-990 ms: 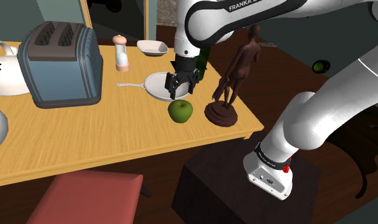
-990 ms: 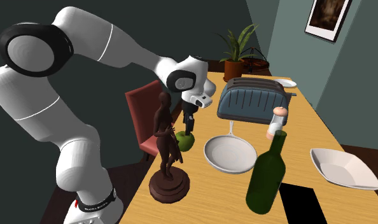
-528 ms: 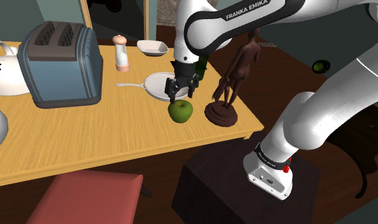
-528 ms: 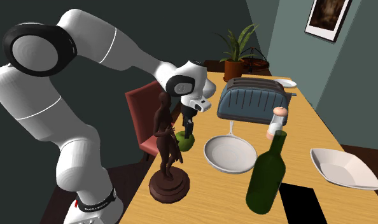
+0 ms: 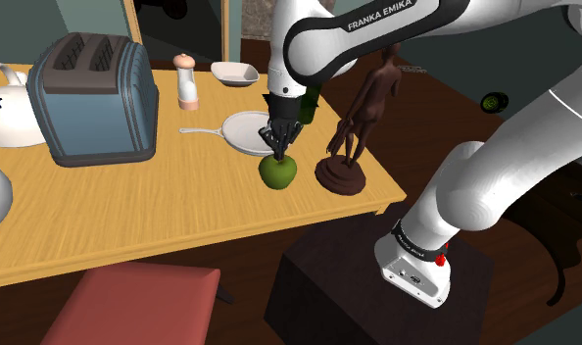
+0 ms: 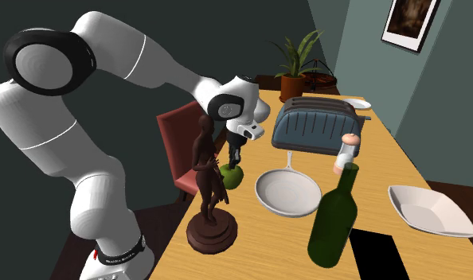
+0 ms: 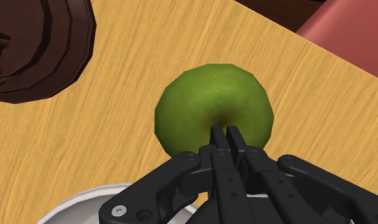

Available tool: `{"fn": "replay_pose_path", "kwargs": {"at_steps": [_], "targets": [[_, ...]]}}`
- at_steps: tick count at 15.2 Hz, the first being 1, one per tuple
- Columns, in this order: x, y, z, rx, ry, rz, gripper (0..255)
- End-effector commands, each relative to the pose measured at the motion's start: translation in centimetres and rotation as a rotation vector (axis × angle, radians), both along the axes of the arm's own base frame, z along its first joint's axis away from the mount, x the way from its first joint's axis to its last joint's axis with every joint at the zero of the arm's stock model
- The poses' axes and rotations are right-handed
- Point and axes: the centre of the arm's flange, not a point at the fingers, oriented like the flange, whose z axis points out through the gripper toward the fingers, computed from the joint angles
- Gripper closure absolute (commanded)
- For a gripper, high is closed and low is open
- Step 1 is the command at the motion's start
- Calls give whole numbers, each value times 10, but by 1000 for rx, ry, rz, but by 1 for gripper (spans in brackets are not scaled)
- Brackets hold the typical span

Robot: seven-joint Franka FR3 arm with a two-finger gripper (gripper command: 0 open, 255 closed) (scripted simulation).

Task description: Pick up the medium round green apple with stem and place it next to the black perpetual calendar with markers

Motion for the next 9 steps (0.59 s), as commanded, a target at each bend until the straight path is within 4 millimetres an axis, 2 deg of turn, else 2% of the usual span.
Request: {"fn": "replay_pose_path", "kwargs": {"at_steps": [1,5,9], "targets": [[0,0,0,0,0,0,255],[0,0,0,0,0,0,255],[0,0,21,0,0,0,255]]}}
